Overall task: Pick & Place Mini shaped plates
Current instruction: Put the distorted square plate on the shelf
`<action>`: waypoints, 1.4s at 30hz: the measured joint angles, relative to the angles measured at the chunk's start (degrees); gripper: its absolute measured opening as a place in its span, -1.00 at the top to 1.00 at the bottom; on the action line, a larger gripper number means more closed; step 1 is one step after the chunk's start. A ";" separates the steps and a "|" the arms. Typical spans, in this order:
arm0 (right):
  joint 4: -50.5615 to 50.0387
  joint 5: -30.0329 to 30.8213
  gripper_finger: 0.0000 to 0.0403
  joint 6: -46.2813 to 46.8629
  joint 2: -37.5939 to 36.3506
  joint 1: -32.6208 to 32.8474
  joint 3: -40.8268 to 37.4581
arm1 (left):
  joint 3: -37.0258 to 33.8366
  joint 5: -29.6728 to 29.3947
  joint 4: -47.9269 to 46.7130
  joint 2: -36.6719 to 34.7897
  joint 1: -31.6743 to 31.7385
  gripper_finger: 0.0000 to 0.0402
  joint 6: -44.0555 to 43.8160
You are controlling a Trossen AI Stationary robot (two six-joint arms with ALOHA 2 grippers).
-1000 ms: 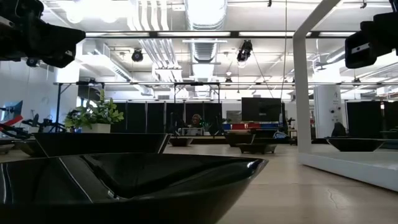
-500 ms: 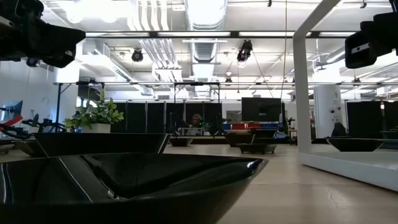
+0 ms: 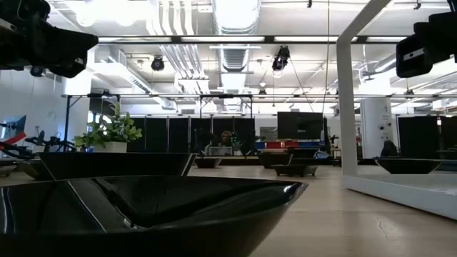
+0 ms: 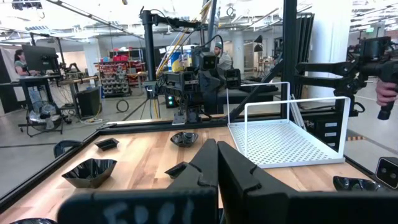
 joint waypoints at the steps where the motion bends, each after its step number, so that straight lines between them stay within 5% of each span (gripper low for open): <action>1: 0.04 0.00 0.66 -0.01 -0.01 -0.01 -0.02 | 0.00 0.00 0.00 0.01 0.00 1.00 0.00; 13: 17.53 1.07 0.66 -1.92 -0.04 -0.04 -0.02 | -0.02 0.00 -0.01 0.01 0.00 1.00 0.00; 25: 18.03 29.38 0.66 -12.09 -0.01 -0.01 -0.02 | 0.00 0.00 0.00 0.02 0.00 1.00 0.00; 32: 18.13 37.48 0.66 -16.45 -0.01 -0.01 -0.02 | -0.02 -0.07 0.03 0.00 -0.01 1.00 0.81; 42: 19.58 41.08 0.66 -16.42 0.01 -0.04 -0.02 | -0.01 -9.00 6.77 0.13 0.04 1.00 7.30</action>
